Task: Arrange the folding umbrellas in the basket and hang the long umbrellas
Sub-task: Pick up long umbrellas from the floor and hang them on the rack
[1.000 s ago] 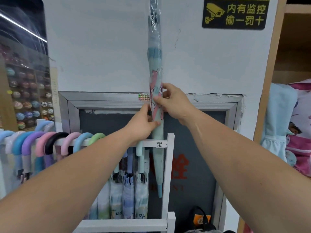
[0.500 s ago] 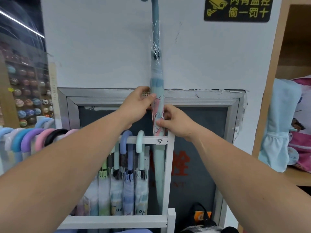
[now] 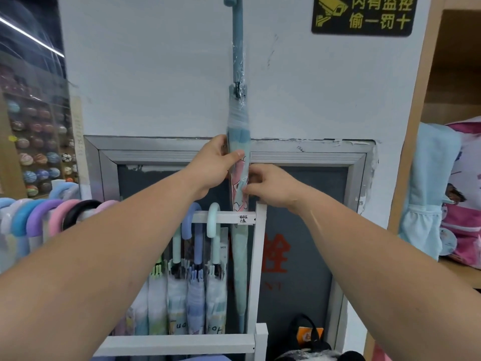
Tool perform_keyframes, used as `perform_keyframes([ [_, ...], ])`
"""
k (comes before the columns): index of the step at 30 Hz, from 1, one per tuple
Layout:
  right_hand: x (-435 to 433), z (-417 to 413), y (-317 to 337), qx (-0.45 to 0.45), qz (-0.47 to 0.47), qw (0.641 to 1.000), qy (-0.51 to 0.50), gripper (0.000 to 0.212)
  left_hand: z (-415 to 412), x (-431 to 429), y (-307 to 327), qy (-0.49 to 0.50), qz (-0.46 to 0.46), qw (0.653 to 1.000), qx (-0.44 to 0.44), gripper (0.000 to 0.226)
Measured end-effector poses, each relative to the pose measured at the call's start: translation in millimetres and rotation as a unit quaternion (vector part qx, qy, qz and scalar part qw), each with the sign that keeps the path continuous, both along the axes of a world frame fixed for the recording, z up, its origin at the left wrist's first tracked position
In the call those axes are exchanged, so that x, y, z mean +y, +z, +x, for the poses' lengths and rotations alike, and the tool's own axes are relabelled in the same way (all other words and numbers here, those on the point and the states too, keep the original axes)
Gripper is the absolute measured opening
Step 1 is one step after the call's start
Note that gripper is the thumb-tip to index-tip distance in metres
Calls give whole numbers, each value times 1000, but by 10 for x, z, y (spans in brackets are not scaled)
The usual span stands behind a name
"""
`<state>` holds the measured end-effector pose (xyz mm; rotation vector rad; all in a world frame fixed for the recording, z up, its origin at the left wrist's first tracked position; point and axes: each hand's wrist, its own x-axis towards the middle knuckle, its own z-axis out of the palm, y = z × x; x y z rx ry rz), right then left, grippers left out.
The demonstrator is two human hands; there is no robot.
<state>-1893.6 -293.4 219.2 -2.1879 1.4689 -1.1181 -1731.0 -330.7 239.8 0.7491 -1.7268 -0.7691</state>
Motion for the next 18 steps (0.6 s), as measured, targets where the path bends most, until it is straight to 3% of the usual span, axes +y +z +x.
perform_keyframes([
  [5, 33, 18, 253, -147, -88, 985, -26, 21, -20, -8, -150, -19, 2, 998, -52, 33],
  [10, -104, 76, 262, -123, -116, 984, -60, 26, 17, -21, -294, -25, 13, 995, -98, 33],
  [15, -135, 82, 105, -136, -72, 988, -25, 22, 123, -11, -294, 8, 22, 983, -181, 30],
  [18, -133, 97, -47, -127, -42, 991, -7, 29, 197, 27, -265, 10, 26, 985, -168, 38],
])
